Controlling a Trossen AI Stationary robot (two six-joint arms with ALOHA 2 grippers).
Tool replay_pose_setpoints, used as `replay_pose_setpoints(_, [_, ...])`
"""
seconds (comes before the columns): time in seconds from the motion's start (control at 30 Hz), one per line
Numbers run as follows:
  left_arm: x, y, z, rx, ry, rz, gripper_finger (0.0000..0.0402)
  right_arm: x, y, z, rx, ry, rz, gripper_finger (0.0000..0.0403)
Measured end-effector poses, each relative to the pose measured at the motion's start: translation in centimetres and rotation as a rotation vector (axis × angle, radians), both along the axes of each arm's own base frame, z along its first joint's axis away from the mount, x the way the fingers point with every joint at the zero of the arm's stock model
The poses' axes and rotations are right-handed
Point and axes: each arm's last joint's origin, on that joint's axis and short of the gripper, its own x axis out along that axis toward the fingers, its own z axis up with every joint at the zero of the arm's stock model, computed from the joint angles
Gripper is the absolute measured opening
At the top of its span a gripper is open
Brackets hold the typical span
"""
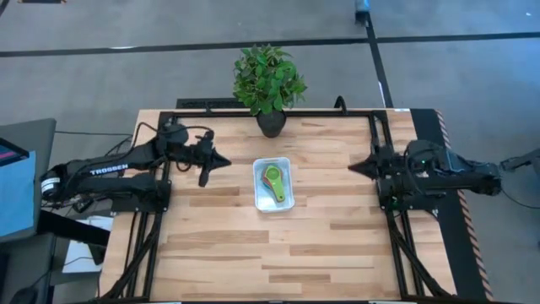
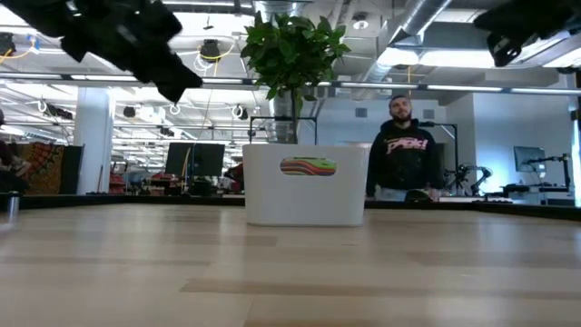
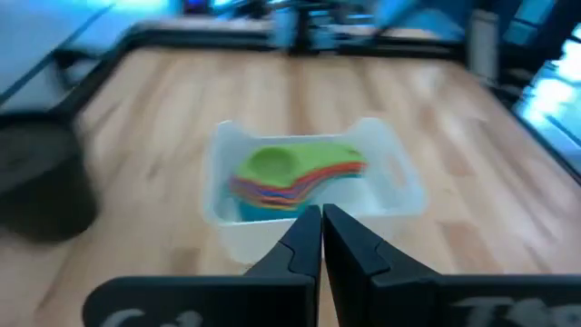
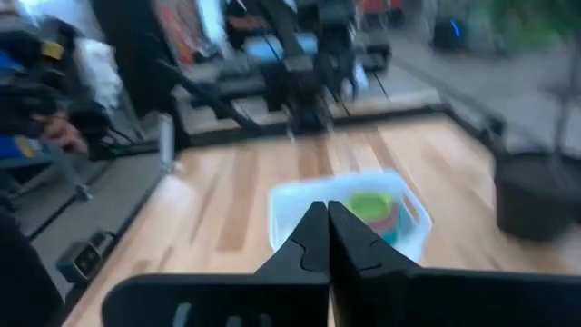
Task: Nest measuring cups in basket
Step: Return to Home Position
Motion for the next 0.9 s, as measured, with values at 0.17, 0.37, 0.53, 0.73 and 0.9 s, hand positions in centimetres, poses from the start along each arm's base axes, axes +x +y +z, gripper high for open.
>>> replay_pose_setpoints(0.17, [-1.7,-1.1,-0.2,0.060,-0.152,-0.090,0.0000,0.0,0.1,-2.4,-0.060,-0.068,0.035,0.0010])
replay_pose_setpoints(0.37, [-4.0,-1.8,-0.7,0.113,-0.293,0.004,0.0000,-0.3,0.2,-4.1,-0.060,-0.147,0.061,0.0009])
replay_pose_setpoints(0.53, [-4.9,-2.2,-1.6,0.153,-0.310,0.010,0.0000,0.2,0.1,-6.5,-0.058,-0.128,0.054,0.0012])
replay_pose_setpoints(0.73, [-5.8,-2.6,-3.5,0.151,-0.386,0.006,0.0000,1.1,0.2,-7.8,-0.026,-0.229,0.104,0.0012])
replay_pose_setpoints(0.9, [-6.4,-2.9,-4.6,0.148,-0.452,0.018,0.0000,1.4,0.2,-8.7,-0.038,-0.251,0.105,0.0006])
